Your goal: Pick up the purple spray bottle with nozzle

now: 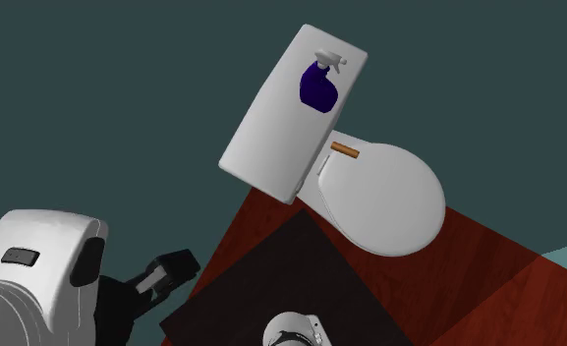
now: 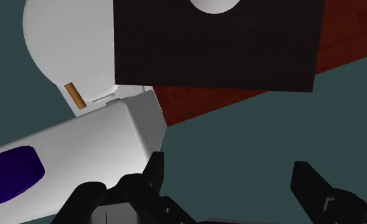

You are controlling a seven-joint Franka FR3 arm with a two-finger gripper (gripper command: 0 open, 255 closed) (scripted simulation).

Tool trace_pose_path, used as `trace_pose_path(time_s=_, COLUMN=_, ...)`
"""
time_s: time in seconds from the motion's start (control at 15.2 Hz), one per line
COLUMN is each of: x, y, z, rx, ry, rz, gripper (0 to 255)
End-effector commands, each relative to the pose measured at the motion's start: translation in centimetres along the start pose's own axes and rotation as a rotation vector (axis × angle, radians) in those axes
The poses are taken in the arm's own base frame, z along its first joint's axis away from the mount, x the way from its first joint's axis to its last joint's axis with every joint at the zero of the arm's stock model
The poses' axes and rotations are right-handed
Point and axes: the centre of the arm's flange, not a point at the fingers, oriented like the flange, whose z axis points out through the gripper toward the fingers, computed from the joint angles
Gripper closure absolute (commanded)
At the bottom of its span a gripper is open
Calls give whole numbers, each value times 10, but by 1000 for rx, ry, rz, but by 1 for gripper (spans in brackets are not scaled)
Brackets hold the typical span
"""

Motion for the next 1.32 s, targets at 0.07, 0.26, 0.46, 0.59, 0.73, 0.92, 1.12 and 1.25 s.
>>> trace_pose_path(time_s=0.07, x=5, y=12, z=3, rx=-2, ry=0, rz=-5, gripper=0)
trace_pose_path(time_s=0.26, x=19, y=46, z=13, rx=-8, ry=0, rz=-18, gripper=0)
trace_pose_path(time_s=0.46, x=33, y=81, z=23, rx=-13, ry=-1, rz=-32, gripper=0)
trace_pose_path(time_s=0.59, x=43, y=104, z=29, rx=-17, ry=-1, rz=-41, gripper=0)
trace_pose_path(time_s=0.73, x=54, y=127, z=35, rx=-21, ry=-1, rz=-50, gripper=0)
trace_pose_path(time_s=0.92, x=69, y=161, z=44, rx=-26, ry=-1, rz=-64, gripper=0)
trace_pose_path(time_s=1.12, x=85, y=196, z=53, rx=-32, ry=-1, rz=-77, gripper=0)
trace_pose_path(time_s=1.25, x=96, y=218, z=59, rx=-36, ry=-2, rz=-87, gripper=0)
